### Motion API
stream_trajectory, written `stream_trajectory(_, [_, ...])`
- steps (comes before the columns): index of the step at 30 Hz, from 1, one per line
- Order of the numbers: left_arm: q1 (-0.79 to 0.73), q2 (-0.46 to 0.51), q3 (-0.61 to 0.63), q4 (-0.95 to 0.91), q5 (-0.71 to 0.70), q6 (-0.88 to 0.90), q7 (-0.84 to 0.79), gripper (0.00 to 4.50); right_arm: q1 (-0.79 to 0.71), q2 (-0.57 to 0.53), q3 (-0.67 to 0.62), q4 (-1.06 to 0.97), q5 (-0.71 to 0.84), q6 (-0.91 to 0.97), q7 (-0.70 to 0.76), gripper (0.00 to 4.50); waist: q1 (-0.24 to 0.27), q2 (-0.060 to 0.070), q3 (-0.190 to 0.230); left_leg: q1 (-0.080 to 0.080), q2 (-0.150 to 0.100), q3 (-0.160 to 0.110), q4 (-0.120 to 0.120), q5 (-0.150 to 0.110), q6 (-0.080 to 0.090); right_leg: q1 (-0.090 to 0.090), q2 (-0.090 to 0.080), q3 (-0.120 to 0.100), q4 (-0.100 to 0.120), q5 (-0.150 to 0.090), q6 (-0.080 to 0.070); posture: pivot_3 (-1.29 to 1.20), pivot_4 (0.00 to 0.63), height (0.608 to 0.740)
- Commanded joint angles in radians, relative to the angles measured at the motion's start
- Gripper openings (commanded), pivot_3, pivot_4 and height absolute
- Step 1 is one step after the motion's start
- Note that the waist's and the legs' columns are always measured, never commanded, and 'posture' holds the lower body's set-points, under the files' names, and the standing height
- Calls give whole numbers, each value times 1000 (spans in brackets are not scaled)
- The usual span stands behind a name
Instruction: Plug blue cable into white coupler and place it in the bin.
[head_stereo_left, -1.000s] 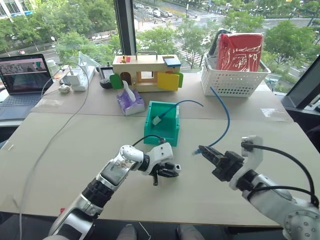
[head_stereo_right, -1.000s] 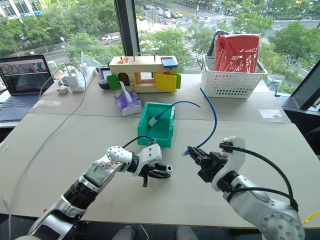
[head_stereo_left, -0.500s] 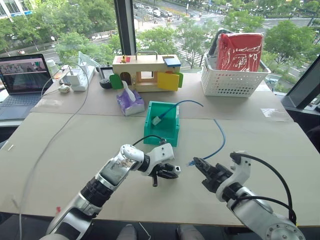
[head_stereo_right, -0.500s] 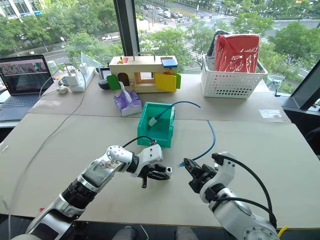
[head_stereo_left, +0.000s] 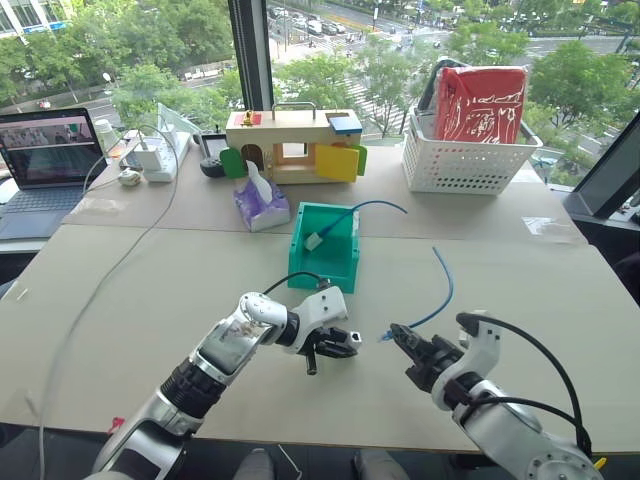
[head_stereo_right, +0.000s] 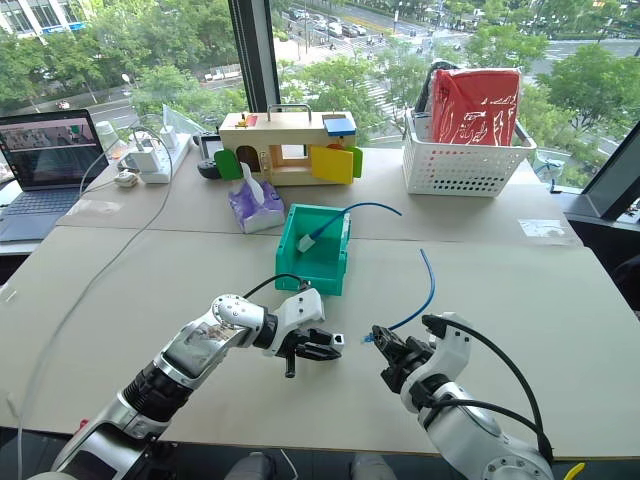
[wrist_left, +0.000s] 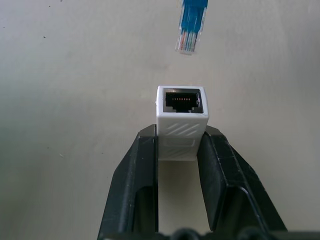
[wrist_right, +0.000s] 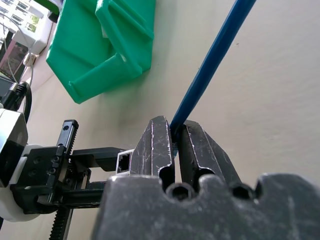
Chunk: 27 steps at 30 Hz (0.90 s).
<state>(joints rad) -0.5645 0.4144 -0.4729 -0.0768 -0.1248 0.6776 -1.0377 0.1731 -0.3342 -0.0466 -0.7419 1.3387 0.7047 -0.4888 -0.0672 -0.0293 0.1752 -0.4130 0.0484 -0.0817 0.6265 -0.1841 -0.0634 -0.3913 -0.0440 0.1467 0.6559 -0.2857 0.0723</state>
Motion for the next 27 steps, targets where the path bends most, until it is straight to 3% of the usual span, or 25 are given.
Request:
stream_trajectory(1, [26,5,-25,6,2,19,5,624,-5,1,0,-20,3,-20,15,0,0,0,0,0,0,0,0,0,0,0,0,0,0,0,0,0,150,740])
stream_trajectory(14, [25,7,-26,6,1,7,3,624,-102,12,21,-6,-5,-14,62,0,0,0,0,0,0,0,0,0,0,0,0,0,-1,0,0,0,150,740])
stream_trajectory(27, [28,3,-27,5,1,-11,5,624,-71,10,83,2,75,-6,60,0,0,0,0,0,0,0,0,0,0,0,0,0,-1,0,0,0,150,740])
